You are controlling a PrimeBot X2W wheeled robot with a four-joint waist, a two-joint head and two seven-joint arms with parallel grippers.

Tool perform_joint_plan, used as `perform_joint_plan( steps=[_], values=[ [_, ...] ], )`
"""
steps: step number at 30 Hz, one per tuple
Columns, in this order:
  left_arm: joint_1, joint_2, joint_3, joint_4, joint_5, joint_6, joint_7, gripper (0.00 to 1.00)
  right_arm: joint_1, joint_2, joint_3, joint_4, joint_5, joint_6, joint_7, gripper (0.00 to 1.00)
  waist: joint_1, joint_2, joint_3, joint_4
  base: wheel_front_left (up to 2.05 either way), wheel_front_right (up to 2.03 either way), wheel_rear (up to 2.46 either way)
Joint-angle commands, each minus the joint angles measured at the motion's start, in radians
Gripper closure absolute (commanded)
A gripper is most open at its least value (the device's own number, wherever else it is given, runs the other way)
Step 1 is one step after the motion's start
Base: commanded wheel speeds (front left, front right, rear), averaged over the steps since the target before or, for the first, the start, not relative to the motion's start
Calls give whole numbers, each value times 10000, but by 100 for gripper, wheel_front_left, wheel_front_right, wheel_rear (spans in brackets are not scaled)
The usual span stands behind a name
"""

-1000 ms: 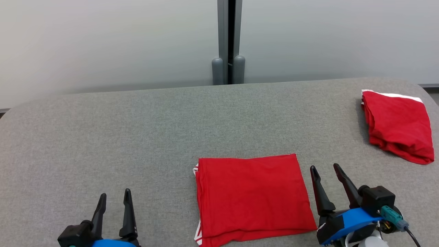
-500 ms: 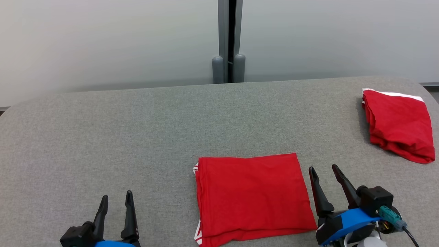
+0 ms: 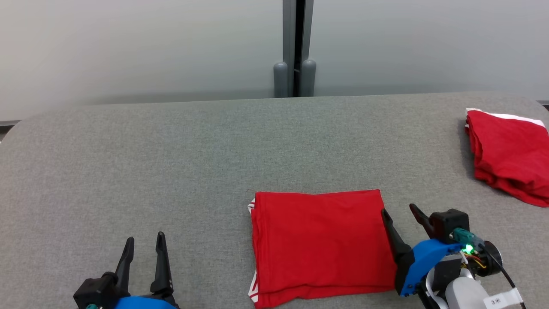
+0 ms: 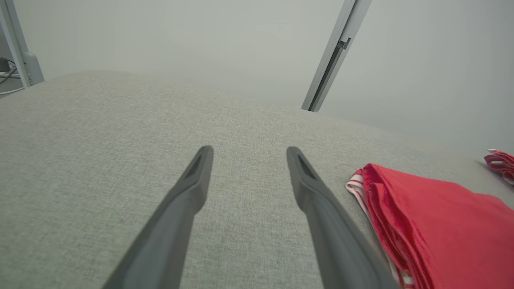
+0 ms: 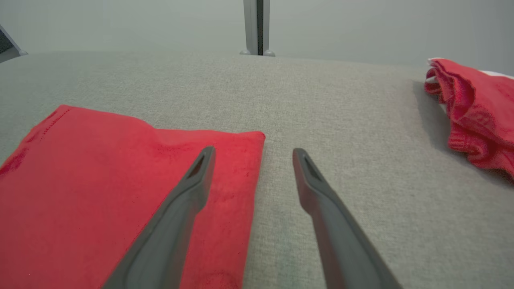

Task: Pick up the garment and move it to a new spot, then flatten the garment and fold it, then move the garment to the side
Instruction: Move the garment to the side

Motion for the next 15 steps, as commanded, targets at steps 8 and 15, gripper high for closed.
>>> perform_joint_plan(
  steps=[8,15],
  values=[
    [-178,-80,81,-68,224,-59,-46,0,-239,-177,-111,-140,-346,1,3216,0,-1,-1,366,367,0,0,0],
    [-365,-148,56,7,331,-121,-44,0,-439,-369,311,-16,307,1,4607,0,-1,-1,635,586,0,0,0]
  ],
)
